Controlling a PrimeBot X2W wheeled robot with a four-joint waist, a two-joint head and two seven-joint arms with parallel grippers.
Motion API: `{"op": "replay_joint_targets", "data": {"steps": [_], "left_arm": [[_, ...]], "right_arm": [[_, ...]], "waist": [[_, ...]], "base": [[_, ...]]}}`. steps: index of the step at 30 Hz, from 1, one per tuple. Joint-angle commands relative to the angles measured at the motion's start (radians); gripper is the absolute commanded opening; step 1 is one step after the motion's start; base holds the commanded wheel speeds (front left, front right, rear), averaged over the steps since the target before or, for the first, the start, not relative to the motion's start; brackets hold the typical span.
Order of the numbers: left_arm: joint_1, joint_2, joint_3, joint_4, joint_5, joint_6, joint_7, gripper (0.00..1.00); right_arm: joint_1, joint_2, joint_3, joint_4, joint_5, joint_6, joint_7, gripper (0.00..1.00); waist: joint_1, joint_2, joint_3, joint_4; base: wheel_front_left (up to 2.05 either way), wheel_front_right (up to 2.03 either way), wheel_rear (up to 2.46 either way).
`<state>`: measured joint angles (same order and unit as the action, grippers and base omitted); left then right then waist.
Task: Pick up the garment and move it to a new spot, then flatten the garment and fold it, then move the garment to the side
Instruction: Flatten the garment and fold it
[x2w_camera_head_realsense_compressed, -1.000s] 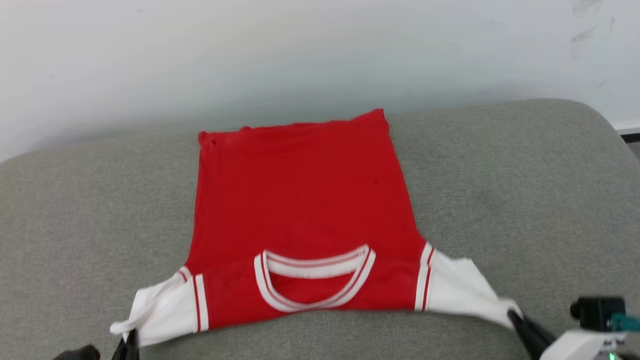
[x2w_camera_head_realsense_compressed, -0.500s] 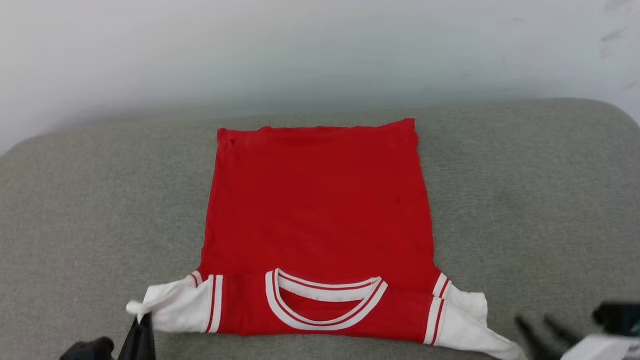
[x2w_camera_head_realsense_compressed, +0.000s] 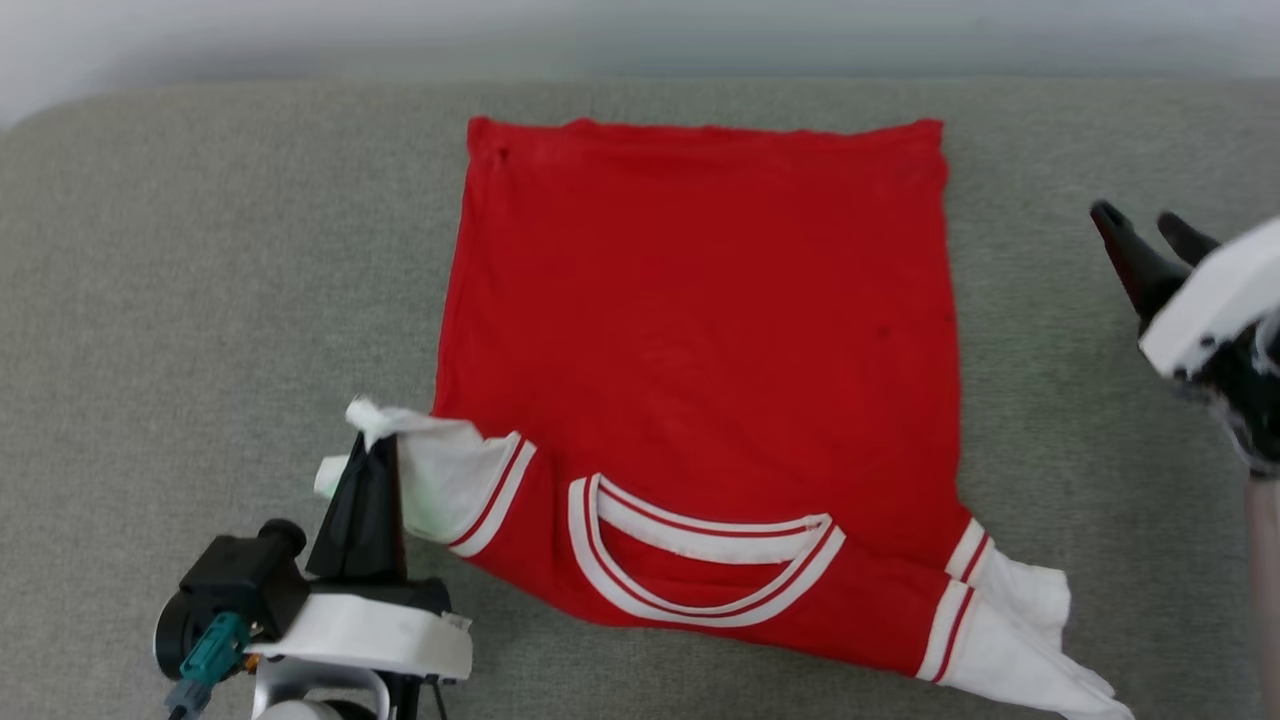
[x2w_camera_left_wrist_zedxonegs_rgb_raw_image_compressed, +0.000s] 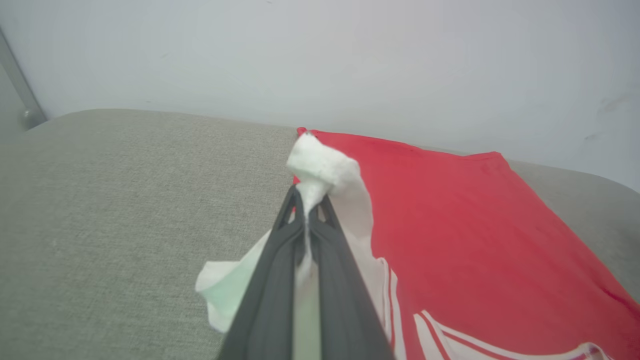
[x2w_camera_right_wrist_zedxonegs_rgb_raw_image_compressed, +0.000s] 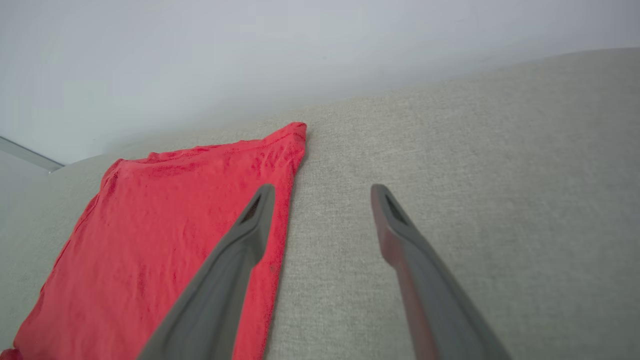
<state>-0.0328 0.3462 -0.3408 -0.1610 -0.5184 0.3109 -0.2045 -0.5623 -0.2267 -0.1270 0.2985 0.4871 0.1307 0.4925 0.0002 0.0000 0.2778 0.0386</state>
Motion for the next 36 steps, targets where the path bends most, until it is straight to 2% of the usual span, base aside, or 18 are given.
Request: {"op": "replay_joint_targets", "data": {"steps": [1, 8, 13, 22, 26, 27, 28, 29, 30, 36], "left_arm": [[-0.025, -0.002, -0.004, -0.009, 0.008, -0.003, 0.001, 0.00], [-0.109, -0.018, -0.040, -0.059, 0.041, -0.018, 0.003, 0.00], [-0.157, -0.027, -0.070, -0.094, 0.060, -0.033, 0.009, 0.00], [-0.188, -0.044, -0.101, -0.117, 0.068, -0.045, 0.002, 0.00], [-0.191, -0.047, -0.107, -0.110, 0.064, -0.050, -0.003, 0.00], [-0.192, -0.048, -0.108, -0.109, 0.063, -0.051, -0.004, 0.00], [-0.193, -0.049, -0.108, -0.107, 0.063, -0.052, -0.004, 0.00], [-0.194, -0.049, -0.109, -0.105, 0.062, -0.053, -0.006, 0.00], [-0.195, -0.050, -0.110, -0.103, 0.062, -0.052, -0.008, 0.00], [-0.179, -0.043, -0.102, -0.077, 0.049, -0.053, -0.010, 0.00]], "right_arm": [[-0.050, -0.004, 0.010, 0.041, 0.005, 0.000, 0.023, 1.00], [-0.367, -0.026, 0.056, 0.303, -0.024, 0.000, 0.201, 1.00], [-0.513, -0.048, 0.069, 0.437, -0.063, 0.000, 0.234, 1.00], [-0.624, -0.070, 0.095, 0.625, -0.094, 0.000, 0.221, 1.00], [-0.608, -0.057, 0.102, 0.720, -0.087, 0.000, 0.268, 1.00], [-0.603, -0.056, 0.107, 0.742, -0.091, -0.001, 0.287, 0.89], [-0.597, -0.055, 0.106, 0.761, -0.088, -0.001, 0.297, 0.41], [-0.595, -0.053, 0.106, 0.775, -0.086, -0.001, 0.305, 0.09], [-0.597, -0.052, 0.114, 0.779, -0.089, -0.001, 0.302, 0.00], [-0.629, -0.073, 0.169, 0.725, -0.096, 0.000, 0.218, 0.00]], "waist": [[-0.0002, 0.0000, 0.053, 0.036], [-0.0002, 0.0000, 0.156, 0.085], [-0.0002, 0.0000, 0.214, 0.134], [-0.0002, 0.0000, 0.267, 0.196], [-0.0002, 0.0000, 0.275, 0.202], [-0.0002, 0.0000, 0.276, 0.202], [-0.0002, 0.0000, 0.275, 0.203], [-0.0002, 0.0000, 0.274, 0.203], [-0.0002, 0.0000, 0.273, 0.203], [-0.0002, 0.0000, 0.237, 0.186]], "base": [[0.00, 0.00, 0.00], [0.00, 0.00, 0.00], [0.00, 0.00, 0.00], [0.00, 0.00, 0.00], [0.00, 0.00, 0.00], [0.00, 0.00, 0.00], [0.00, 0.00, 0.00], [0.00, 0.00, 0.00], [0.00, 0.00, 0.00], [0.00, 0.00, 0.00]]}}
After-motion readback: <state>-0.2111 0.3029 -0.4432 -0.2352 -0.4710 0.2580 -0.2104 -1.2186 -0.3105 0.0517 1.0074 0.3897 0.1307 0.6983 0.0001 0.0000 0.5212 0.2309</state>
